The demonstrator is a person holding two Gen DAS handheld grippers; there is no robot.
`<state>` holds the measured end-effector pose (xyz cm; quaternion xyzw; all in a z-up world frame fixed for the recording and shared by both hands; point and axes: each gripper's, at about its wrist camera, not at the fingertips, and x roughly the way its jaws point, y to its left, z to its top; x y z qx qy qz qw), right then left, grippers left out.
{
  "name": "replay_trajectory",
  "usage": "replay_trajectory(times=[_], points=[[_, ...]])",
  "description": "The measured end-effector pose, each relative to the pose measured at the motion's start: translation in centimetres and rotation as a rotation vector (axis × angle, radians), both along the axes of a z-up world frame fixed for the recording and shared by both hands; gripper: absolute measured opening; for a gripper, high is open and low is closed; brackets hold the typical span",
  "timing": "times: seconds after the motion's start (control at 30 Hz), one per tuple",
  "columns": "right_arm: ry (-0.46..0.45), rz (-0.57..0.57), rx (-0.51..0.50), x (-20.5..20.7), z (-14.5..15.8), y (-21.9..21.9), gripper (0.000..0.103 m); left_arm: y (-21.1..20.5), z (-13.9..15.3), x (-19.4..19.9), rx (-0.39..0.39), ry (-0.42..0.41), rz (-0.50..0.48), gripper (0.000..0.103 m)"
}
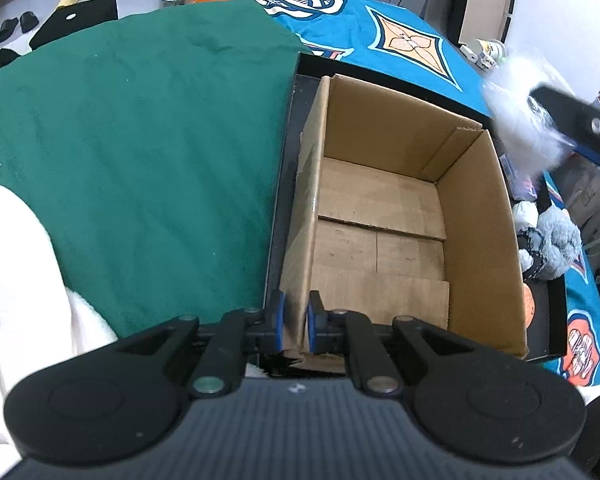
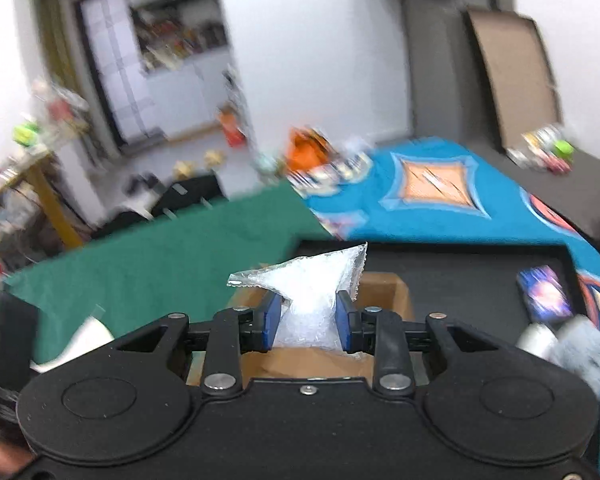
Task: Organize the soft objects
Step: 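Carry the plastic bag with the right gripper into the cardboard box and release, then move the right gripper to the grey fluffy plush and grasp it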
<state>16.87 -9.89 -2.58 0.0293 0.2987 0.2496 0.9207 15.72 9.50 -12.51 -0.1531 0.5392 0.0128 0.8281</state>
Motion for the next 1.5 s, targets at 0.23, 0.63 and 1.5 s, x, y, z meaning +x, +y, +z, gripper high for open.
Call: replay_trajectory(times=[0.23,0.63,1.5], points=[[0.007,-0.014,0.006,-0.5,-0.3,-1.4,0.090,0.1,0.5,-0.4,-0.002,-0.022,0.003,0.012],[0.059,-0.099,0.003,-2.9,-1.9,-6.0,0.089,-2.3,1.6,-0.3,0.120,-0.037,-0.017,0.018],[0.110,-0.310,0.061,1.2,-6.5,-19.5,0.080,-5.8,3.4,0.7,0.224,-0.026,0.033,0.060]])
